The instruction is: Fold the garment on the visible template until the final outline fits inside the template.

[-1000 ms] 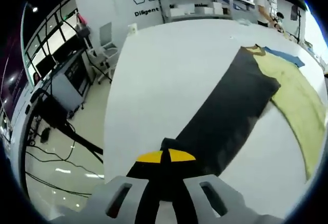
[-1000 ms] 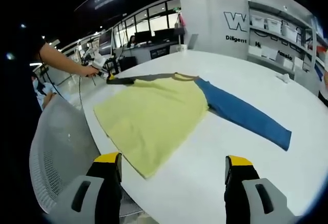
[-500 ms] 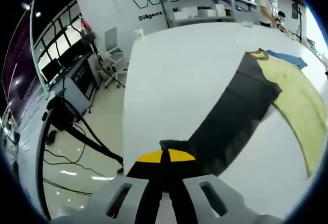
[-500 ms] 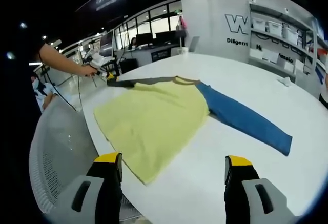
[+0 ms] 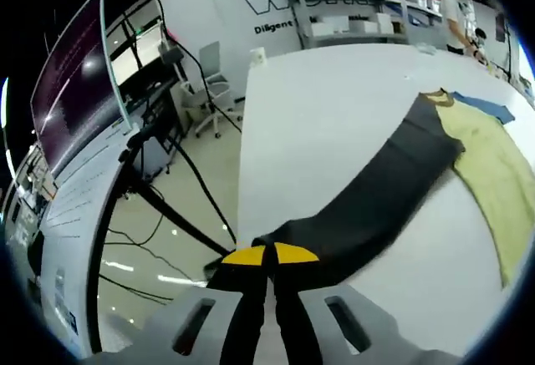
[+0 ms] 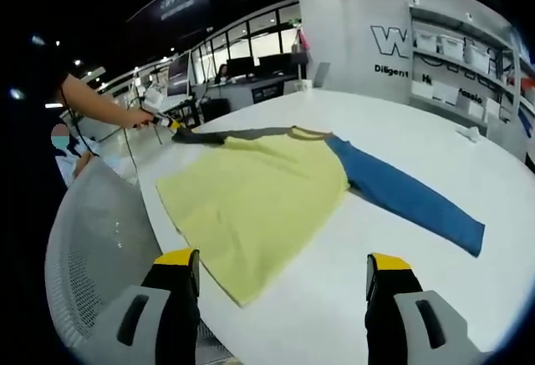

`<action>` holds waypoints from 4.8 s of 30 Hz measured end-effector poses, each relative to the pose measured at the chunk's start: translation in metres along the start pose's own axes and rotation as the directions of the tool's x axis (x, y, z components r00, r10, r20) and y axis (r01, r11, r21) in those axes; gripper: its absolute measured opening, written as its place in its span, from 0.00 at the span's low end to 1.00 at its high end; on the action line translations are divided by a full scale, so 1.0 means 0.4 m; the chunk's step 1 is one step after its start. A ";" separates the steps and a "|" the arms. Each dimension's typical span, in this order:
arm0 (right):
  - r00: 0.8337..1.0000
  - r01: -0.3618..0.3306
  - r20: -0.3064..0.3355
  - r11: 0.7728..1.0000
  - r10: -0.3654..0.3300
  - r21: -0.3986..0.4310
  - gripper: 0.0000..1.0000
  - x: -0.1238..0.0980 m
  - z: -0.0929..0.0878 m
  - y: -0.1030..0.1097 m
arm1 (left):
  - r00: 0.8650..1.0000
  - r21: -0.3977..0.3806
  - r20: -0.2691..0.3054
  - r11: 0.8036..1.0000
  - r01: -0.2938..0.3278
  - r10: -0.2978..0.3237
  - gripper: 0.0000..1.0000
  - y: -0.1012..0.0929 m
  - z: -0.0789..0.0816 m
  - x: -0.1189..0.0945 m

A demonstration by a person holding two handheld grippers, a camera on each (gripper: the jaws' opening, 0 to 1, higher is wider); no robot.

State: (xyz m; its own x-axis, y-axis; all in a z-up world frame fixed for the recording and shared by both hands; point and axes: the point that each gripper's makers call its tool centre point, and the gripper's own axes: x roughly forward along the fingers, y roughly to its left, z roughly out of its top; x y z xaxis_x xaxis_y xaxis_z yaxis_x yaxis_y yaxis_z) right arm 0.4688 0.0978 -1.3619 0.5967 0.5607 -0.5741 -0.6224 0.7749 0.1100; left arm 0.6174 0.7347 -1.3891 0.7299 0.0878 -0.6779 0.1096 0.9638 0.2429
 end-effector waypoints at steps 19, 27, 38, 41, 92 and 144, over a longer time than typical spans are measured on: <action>1.000 0.000 0.009 1.000 0.000 -0.001 0.79 -0.005 0.002 0.005 | 1.000 0.061 -0.011 0.998 -0.025 0.025 0.15 -0.023 -0.016 -0.011; 1.000 -0.004 0.010 1.000 0.004 0.007 0.80 -0.006 -0.006 0.018 | 0.996 0.047 0.041 0.995 0.082 -0.084 0.16 -0.115 0.055 0.005; 1.000 0.011 0.025 1.000 -0.011 0.007 0.82 -0.015 -0.002 0.023 | 0.967 0.080 0.118 0.973 0.217 -0.225 0.25 -0.255 0.153 0.019; 0.999 0.012 0.031 1.000 -0.012 -0.003 0.82 -0.014 0.003 0.032 | 0.938 0.111 0.164 0.950 0.291 -0.307 0.31 -0.318 0.198 0.012; 1.000 -0.003 -0.018 1.000 0.003 -0.020 0.84 0.017 -0.044 0.125 | 0.874 0.354 -0.002 0.817 0.455 -0.486 0.24 -0.626 0.337 0.281; 1.000 0.000 -0.014 1.000 0.000 0.013 0.82 0.043 -0.024 0.105 | 0.903 0.418 0.042 0.828 0.373 -0.428 0.18 -0.524 0.396 0.307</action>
State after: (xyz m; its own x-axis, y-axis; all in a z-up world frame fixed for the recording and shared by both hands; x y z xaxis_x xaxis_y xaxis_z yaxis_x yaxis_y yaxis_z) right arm 0.4480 0.1372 -1.3749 0.5897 0.5567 -0.5851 -0.6158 0.7787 0.1201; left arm 0.7908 0.5035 -1.4134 0.6403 -0.3439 -0.6869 0.6451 0.7262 0.2378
